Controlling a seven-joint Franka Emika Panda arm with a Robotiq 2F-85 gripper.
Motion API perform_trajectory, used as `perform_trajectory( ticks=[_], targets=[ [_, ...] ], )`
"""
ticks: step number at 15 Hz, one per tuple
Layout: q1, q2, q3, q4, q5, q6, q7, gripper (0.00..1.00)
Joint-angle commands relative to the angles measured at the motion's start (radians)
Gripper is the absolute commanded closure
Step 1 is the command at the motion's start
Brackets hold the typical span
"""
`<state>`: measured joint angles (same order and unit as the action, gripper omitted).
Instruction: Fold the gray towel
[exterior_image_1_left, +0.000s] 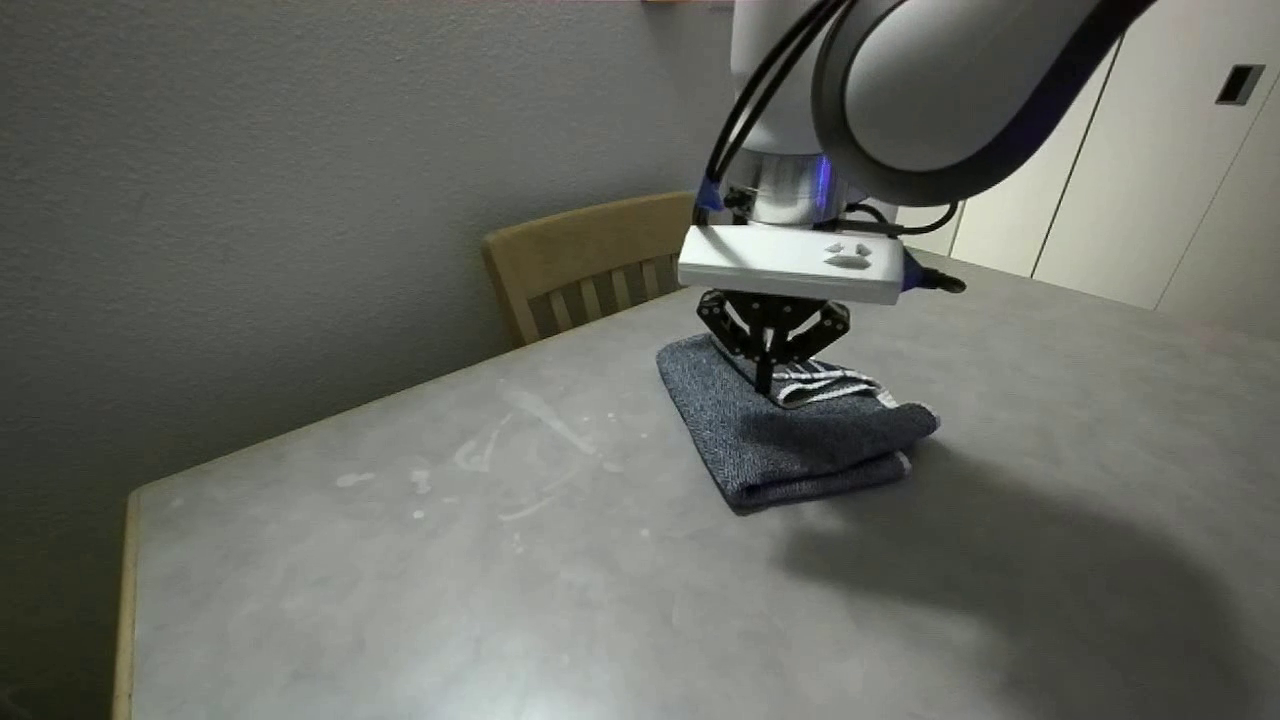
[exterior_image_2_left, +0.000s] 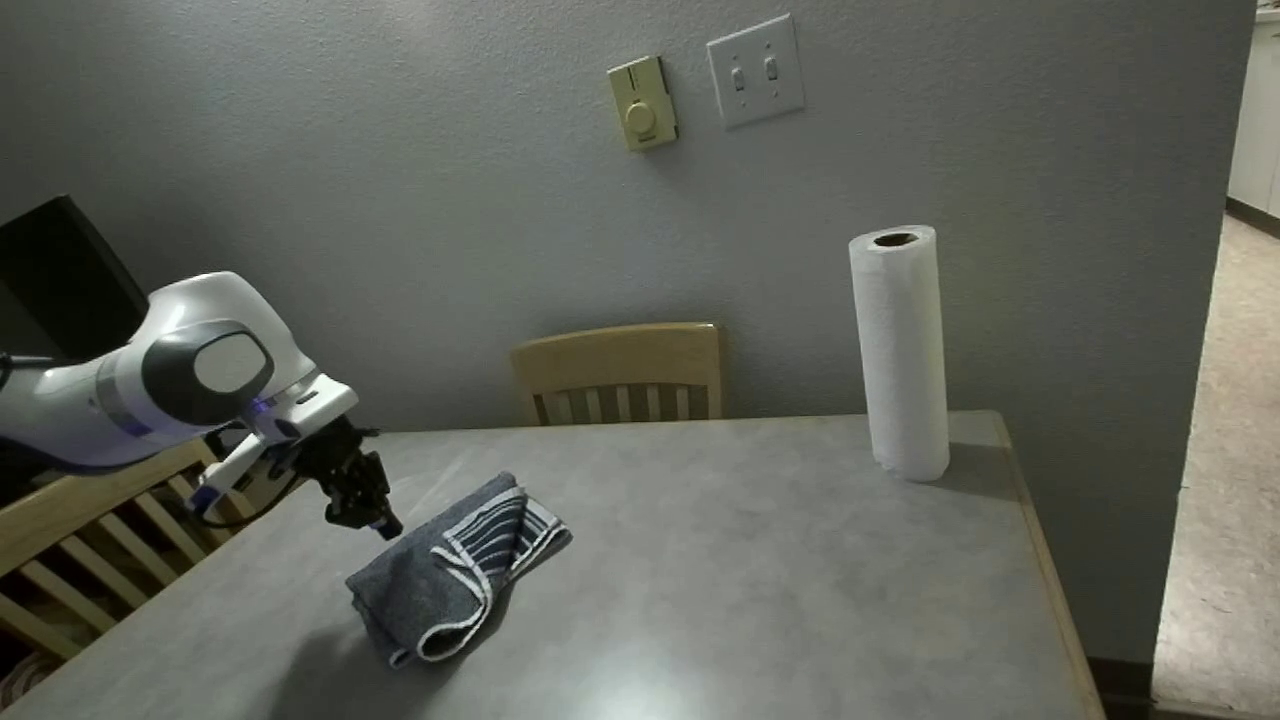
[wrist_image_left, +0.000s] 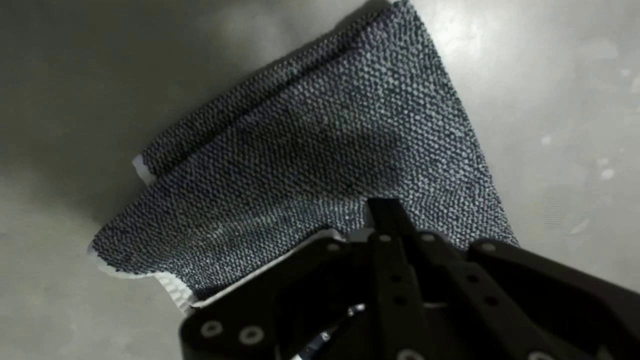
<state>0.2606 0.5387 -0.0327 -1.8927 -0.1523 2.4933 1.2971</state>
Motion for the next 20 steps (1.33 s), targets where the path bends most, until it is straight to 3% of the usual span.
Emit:
perform_trajectory(
  ticks=[1,12,20],
  targets=[
    [0.0,-0.015,-0.023,-0.071,0.013,0.103,0.014,1.0],
    [-0.008,0.004,-0.027,-0.139,0.055,0.274,-0.017,1.0],
    [0.026,0.01,-0.066,-0.15,0.029,0.288,-0.012,1.0]
  ],
)
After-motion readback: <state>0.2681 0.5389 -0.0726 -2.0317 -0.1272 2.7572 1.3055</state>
